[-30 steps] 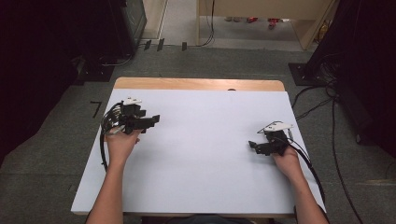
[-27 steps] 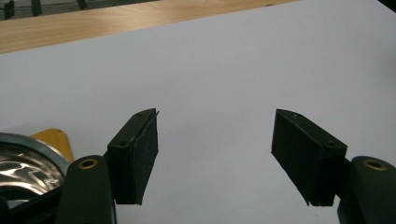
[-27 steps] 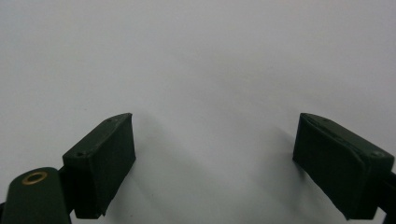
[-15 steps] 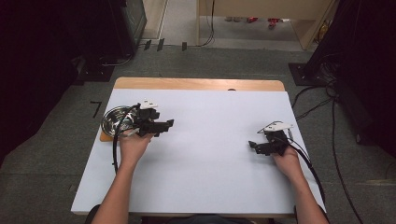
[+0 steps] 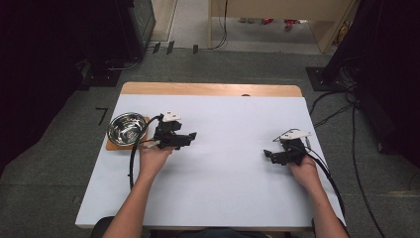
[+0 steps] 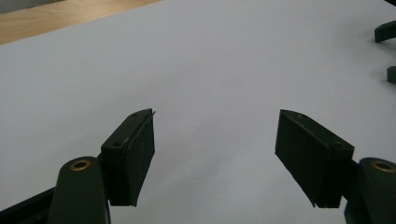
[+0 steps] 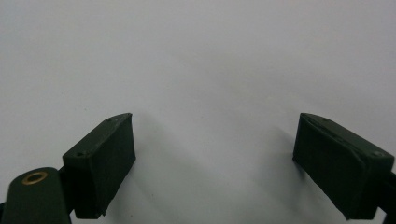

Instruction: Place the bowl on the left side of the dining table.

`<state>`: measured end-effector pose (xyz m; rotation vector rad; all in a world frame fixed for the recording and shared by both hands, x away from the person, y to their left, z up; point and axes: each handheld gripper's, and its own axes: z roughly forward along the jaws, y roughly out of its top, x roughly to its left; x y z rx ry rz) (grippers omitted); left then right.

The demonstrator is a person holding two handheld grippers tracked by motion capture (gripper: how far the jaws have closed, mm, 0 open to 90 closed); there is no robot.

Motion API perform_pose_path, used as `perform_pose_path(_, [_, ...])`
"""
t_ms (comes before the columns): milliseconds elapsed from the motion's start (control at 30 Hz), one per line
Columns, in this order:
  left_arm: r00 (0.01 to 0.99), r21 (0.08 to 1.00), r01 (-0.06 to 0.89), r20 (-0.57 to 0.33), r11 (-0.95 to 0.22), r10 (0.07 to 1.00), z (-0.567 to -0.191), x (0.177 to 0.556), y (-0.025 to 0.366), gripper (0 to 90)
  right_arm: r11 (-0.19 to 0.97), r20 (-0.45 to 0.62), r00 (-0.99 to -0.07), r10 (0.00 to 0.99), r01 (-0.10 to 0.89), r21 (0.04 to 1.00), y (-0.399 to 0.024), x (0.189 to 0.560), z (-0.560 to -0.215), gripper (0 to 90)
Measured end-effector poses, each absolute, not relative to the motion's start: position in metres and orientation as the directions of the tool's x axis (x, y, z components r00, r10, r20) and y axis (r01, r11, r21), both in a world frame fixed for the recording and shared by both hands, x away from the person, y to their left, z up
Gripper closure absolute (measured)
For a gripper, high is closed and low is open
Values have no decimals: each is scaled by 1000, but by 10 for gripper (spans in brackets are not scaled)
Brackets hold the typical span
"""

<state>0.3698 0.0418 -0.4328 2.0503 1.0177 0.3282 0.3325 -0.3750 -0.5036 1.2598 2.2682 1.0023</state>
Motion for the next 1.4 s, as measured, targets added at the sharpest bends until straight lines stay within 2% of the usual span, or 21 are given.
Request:
perform_pose_path(600, [695, 741, 544, -136, -393, 706, -449, 366, 10, 285, 351, 29, -538, 842, 588, 728, -375, 333, -504, 124])
perform_pose_path(1400, [745, 684, 538, -113, -492, 657, -479, 365, -23, 281, 351, 29, -538, 842, 589, 728, -375, 332, -504, 124])
